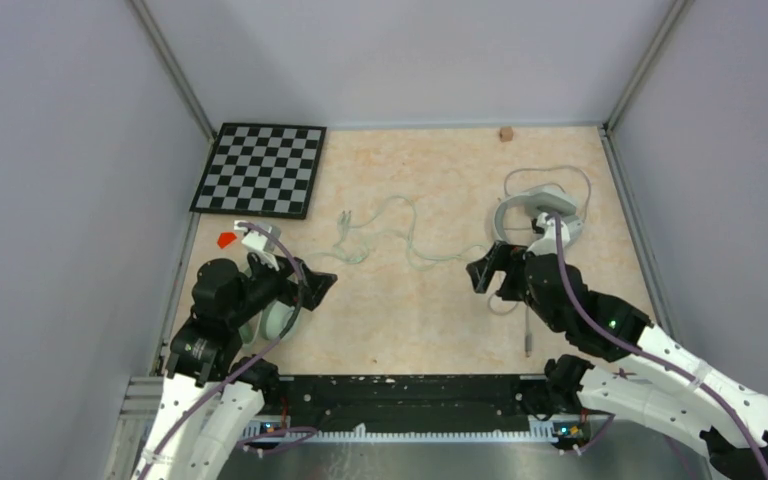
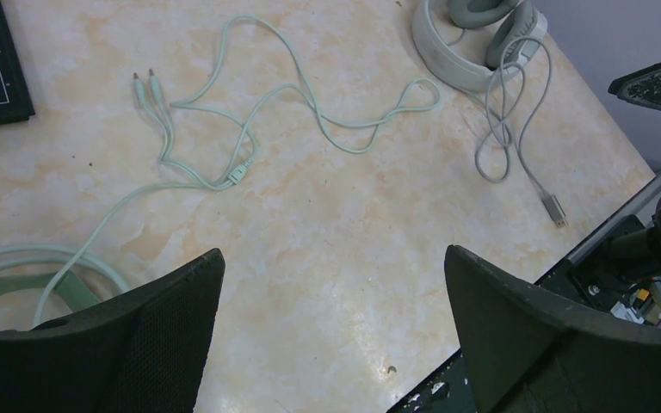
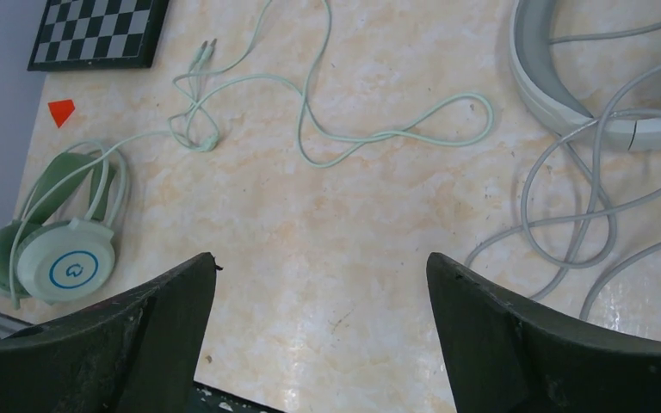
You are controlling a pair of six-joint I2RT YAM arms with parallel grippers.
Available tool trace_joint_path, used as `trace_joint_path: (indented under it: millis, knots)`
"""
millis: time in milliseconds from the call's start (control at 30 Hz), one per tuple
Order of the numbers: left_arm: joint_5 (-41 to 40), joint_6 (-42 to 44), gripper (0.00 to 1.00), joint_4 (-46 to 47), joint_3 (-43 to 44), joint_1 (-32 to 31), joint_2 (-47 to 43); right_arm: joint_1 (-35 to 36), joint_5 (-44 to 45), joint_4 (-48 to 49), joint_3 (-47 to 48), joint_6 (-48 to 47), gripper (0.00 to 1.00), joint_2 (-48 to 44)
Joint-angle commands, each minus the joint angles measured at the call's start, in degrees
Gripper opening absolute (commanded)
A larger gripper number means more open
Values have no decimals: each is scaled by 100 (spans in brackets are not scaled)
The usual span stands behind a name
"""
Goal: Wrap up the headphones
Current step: Pick up the headphones from the center of the board.
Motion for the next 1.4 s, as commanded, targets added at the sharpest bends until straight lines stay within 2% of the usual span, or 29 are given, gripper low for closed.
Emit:
trace_joint_path:
  millis: [0, 133, 233, 300, 367, 400, 467, 500, 633, 700, 833, 933, 1000, 1133, 1367]
  knots:
    - [-91, -66, 99, 227, -50, 30, -15, 43, 224, 206, 225, -141, 91, -115]
    - [-99, -71, 98, 227, -44, 30, -67, 43, 502, 313, 286, -435, 90, -144]
    - [-90, -71, 98, 232, -56, 30, -95, 43, 375, 822, 350, -1494, 84, 31]
    - [-81, -71, 98, 232, -51, 30, -95, 48, 709, 1195, 456, -2132, 84, 339]
    - [-86, -71, 98, 232, -56, 29, -123, 28, 1038, 1406, 681, -3015, 85, 877]
    - [-88, -71, 99, 232, -52, 30, -144, -41, 1298, 1200, 925, -3478, 85, 1252]
    - [-97, -75, 98, 232, -58, 35, -150, -466, 1953, 481, 1677, -3572, 87, 2131]
    - [-98, -74, 98, 230, -54, 23, -138, -743, 1988, 329, 1910, -3705, 88, 2507]
    - [-49, -78, 98, 206, -50, 22, -131, -1397, 1210, 436, 2170, -4702, 90, 3400]
    - [-59, -96, 99, 160, -25, 14, -156, -1910, 415, 80, 2449, -4646, 89, 3718]
    - [-186, -135, 99, 126, -38, 13, -358, -2618, -842, 0, 2568, -4782, 83, 4094]
    - [-302, -150, 98, 152, -57, 13, -506, -2783, -1613, 246, 2517, -4485, 75, 4401]
    - [-307, -153, 98, 152, -54, 13, -525, -2804, -1669, 669, 2306, -4402, 72, 4560]
    - [-325, -159, 99, 148, -56, 17, -496, -3007, -1622, 1031, 2348, -4027, 55, 5151]
    - [-369, -168, 99, 161, -80, 13, -524, -3128, -1648, 913, 2388, -3789, 52, 5856]
